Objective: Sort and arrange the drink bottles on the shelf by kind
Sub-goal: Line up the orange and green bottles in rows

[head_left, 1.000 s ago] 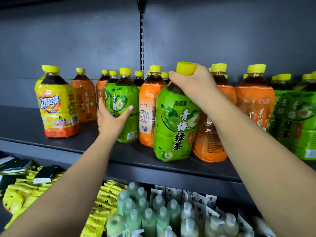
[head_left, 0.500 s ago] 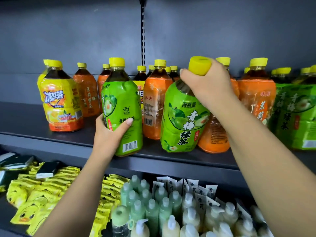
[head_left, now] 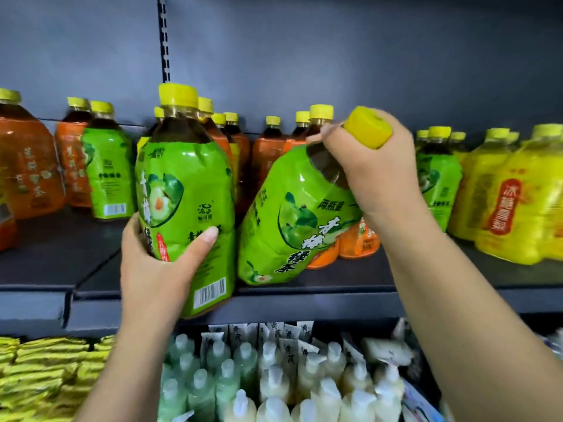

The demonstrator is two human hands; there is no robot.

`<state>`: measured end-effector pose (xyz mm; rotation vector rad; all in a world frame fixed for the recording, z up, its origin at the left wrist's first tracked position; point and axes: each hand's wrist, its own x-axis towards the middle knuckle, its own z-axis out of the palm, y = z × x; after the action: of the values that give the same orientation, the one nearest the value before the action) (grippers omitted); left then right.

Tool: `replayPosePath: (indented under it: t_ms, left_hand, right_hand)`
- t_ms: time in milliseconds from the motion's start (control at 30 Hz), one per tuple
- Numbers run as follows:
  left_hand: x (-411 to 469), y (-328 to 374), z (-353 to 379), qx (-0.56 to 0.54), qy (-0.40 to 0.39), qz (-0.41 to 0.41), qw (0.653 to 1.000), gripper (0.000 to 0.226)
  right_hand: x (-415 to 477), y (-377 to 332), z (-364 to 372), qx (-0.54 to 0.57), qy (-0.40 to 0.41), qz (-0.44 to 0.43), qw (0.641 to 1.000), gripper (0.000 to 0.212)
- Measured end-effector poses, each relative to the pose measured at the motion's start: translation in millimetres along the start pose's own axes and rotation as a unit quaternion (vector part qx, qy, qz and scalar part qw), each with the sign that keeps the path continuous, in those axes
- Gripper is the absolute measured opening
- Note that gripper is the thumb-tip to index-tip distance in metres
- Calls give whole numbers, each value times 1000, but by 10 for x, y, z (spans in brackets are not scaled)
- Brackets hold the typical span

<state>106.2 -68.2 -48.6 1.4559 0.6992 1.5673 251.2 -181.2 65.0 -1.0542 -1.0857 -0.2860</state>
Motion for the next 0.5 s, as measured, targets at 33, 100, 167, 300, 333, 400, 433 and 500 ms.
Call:
replayPosePath:
  t_ms: [33,100,167,300,333,400,433,500]
  left_hand:
    - [-54,12,22,-1,4,8,1000,114]
    - [-180,36,83,-9,11,23,1000,113]
    - [-291,58,181,-8,14,35,999,114]
    - [-576,156,537,-3,-1,47,999,117]
    - [-655,191,637,6,-4,53,999,117]
    - [-822,255,896,28,-13,64,997,116]
    - [-903,284,1049,34,-17,67,997,114]
    - [-1033,318,1346,35,-23,73,996,106]
  right_hand:
    - [1,7,-81,13,9,12,1000,24]
    - [26,6,-268,50,21,40,998,26]
    - [76,25,-459,79,35,66,994,36]
    - [172,82,-900,58,63,86,993,45]
    - [206,107,-1007,44,66,90,993,46]
    - [306,160,-1275,16,69,96,993,46]
    - [368,191,-1418,6,66,97,993,45]
    - [484,246,-1657,-21,53,96,994,45]
